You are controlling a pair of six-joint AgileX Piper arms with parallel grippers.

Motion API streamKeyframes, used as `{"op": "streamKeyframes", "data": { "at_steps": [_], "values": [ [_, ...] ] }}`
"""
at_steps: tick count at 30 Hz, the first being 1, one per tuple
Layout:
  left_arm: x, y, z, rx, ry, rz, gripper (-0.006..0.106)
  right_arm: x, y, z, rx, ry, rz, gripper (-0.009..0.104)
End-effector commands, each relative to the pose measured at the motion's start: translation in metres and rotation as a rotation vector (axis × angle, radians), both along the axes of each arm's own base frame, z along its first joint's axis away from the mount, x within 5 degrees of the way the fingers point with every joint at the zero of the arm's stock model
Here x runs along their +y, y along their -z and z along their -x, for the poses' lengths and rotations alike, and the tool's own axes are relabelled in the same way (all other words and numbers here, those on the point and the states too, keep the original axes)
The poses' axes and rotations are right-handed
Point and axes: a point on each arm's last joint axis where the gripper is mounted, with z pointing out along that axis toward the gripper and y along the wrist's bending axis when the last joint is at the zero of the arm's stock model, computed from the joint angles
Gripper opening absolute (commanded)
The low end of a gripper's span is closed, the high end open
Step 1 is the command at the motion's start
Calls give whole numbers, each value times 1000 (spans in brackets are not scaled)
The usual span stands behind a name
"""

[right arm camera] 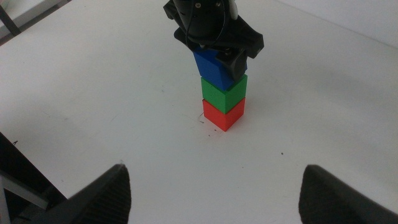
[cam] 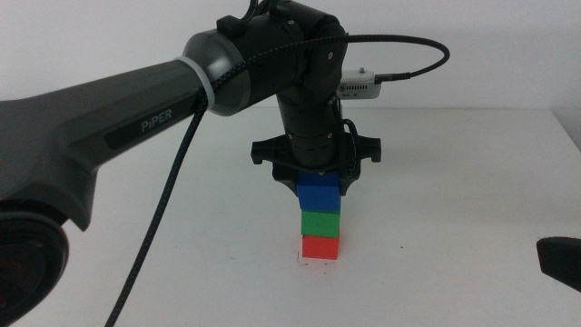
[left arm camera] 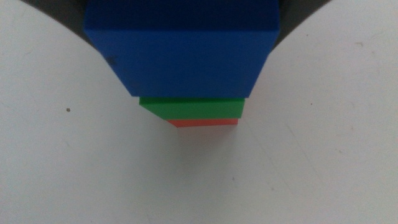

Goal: Stack red cubes first, then green, then blue cubes in a specific spot.

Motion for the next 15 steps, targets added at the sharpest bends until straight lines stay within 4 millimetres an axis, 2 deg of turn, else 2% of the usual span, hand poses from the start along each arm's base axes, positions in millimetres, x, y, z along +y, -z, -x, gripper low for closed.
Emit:
{"op": "streamKeyframes", "data": {
  "at_steps": [1, 9, 10, 12, 13, 15],
  "values": [
    [-2, -1, 1, -5, 2, 14, 0, 0, -1, 0, -12, -6, -3, 93],
    [-3, 9, -1, 16, 15, -7, 19, 0, -1, 0, -12, -6, -3, 93],
    [-4, 8, -3, 0, 23, 4, 47, 0, -1, 0, -12, -6, -3, 93],
    [-4, 8, -3, -2, 23, 5, 58, 0, -1, 0, -12, -6, -3, 93],
    [-4, 8, -3, -2, 23, 5, 71, 0, -1, 0, -12, -6, -3, 93],
    [-4, 8, -3, -2, 23, 5, 84, 0, -1, 0, -12, -6, -3, 93]
  ]
}}
